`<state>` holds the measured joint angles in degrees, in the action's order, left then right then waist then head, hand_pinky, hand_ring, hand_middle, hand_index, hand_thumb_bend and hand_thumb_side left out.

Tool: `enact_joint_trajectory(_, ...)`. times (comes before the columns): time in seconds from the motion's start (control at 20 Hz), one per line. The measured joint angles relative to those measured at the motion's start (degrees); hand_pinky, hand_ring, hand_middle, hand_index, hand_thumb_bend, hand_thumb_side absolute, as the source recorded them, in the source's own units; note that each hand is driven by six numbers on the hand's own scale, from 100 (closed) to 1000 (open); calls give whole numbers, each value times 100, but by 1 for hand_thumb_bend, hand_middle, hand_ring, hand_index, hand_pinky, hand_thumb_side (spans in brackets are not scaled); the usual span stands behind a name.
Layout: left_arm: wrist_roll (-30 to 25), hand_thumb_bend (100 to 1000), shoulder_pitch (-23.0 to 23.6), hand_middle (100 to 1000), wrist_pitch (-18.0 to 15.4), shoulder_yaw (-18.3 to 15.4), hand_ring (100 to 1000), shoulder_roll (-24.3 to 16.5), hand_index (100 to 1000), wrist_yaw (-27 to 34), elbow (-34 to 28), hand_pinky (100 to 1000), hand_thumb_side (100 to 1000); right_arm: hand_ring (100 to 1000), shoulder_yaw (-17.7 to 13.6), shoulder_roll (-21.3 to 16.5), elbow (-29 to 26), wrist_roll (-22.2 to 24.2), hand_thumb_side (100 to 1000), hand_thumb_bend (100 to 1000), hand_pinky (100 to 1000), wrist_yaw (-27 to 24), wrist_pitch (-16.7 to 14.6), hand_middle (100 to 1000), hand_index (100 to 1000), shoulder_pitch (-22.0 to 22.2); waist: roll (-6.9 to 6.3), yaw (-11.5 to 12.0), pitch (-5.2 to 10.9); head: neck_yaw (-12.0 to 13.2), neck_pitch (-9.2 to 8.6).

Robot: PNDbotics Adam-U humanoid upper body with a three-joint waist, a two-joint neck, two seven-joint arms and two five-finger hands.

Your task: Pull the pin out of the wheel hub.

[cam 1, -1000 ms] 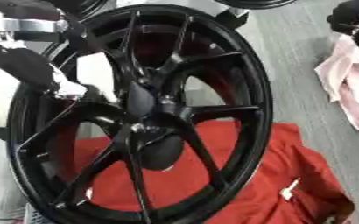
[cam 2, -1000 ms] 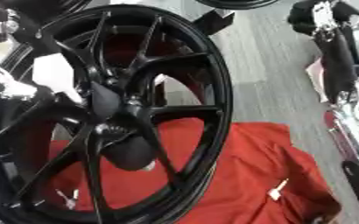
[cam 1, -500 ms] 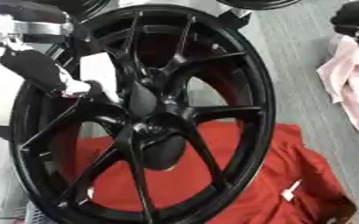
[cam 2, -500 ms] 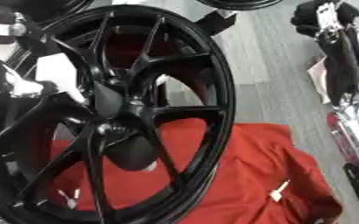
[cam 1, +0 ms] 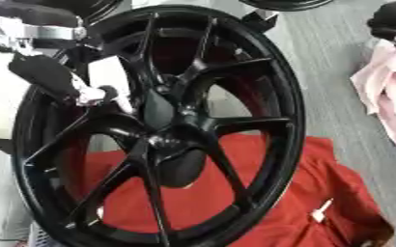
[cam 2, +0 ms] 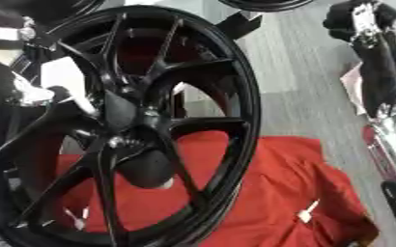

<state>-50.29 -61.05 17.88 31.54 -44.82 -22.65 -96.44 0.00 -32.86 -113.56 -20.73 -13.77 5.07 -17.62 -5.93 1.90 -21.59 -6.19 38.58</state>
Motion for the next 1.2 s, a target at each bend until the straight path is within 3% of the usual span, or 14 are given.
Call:
enact_joint_trajectory(0.15,13,152,0,399,11,1,543,23,576,52,2,711,415,712,0,1,0,-8,740,100,790,-1,4,615,633,0,2,-1,0,5,0)
enact_joint_trajectory(0.25,16,100,0,350,14,1,517,41,512,64,2,690,319,712,0,2,0,-17,740,100,790,-2,9,615,633,0,3,-1,0,7,0)
enact_joint_trajectory(0.35,35,100,0,323,32,0,501,43,457,77,2,677,234,712,0,9,0,-29,740,100,790,-4,15,615,633,0,3,-1,0,9,0)
enact_joint_trajectory(0.55,122,100,11,300,95,-13,489,44,424,87,-6,667,153,712,-1,24,0,-35,739,100,790,-7,13,614,634,1,6,4,0,18,0)
enact_joint_trajectory(0.85,285,100,60,272,244,-181,475,41,410,124,-149,659,156,713,-2,25,0,-37,738,100,791,-7,12,615,634,2,7,23,0,19,0)
enact_joint_trajectory(1.2,483,100,43,244,409,-600,467,5,406,273,-440,657,165,713,-3,25,0,-37,736,100,791,-7,13,615,634,5,9,56,1,12,1)
